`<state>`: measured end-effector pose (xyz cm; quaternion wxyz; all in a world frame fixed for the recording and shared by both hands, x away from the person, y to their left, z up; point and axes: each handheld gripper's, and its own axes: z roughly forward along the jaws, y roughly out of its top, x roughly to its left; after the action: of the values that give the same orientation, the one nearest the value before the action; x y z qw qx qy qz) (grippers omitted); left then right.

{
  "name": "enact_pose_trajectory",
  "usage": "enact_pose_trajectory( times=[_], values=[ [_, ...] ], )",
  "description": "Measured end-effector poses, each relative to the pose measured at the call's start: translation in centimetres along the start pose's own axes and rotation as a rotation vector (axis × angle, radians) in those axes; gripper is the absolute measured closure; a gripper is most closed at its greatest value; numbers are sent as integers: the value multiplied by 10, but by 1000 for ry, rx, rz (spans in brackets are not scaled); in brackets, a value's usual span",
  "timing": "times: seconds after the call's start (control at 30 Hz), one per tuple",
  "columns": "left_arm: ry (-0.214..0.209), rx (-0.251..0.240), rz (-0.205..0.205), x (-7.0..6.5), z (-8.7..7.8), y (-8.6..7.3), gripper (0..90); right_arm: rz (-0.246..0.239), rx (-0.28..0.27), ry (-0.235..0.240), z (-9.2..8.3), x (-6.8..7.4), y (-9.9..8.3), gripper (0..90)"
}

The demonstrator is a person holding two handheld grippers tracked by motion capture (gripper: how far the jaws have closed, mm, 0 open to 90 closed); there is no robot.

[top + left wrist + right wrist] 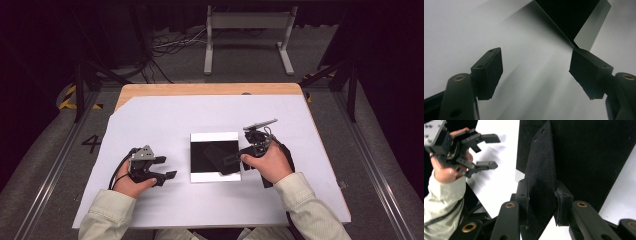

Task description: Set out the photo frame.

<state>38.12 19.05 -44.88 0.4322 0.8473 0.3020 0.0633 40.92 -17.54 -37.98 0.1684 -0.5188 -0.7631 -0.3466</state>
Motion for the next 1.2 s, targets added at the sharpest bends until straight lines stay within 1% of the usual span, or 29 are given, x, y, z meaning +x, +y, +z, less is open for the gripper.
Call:
enact_pose_trajectory(
  times=[0.13, 0.23, 0.3, 0.33, 0.47, 0.57, 0.63, 0.7, 0.8, 0.87, 1.0, 1.03, 1.2],
  values=[
    [-4, 1, -3, 0, 0, 0, 274, -38, 27, 19, -4, 4, -4, 755],
    [-4, 1, -5, -1, 0, 0, 274, -58, 51, 45, -6, 6, -6, 789],
    [-3, 1, -7, -1, 0, 0, 274, -80, 69, 57, -7, 7, -7, 809],
    [-3, 1, -4, -1, 0, 0, 274, -80, 69, 57, -7, 7, -7, 809],
    [-2, 2, -2, -1, 1, 0, 274, -119, 101, 65, -8, 9, -8, 834],
    [-3, 1, -8, -1, 1, -1, 274, -154, 113, 82, -9, 15, -10, 859],
    [-4, 1, -5, -1, 0, -1, 274, -176, 114, 79, -9, 19, -10, 864],
    [-3, 1, -7, -1, 0, -1, 274, -204, 106, 80, -10, 22, -10, 871],
    [-3, 4, 0, -1, 0, 0, 274, -231, 92, 74, -11, 25, -10, 874],
    [-2, 4, -2, -2, 0, 0, 274, -241, 83, 71, -12, 26, -10, 875],
    [-4, 6, -3, -2, 1, 0, 274, -279, 39, 47, -16, 30, -10, 877],
    [-4, 6, -3, -2, 1, 0, 274, -279, 39, 47, -16, 30, -10, 877],
    [-5, 3, -3, -2, 2, 0, 274, -328, -21, 16, -18, 31, -12, 876]
  ],
)
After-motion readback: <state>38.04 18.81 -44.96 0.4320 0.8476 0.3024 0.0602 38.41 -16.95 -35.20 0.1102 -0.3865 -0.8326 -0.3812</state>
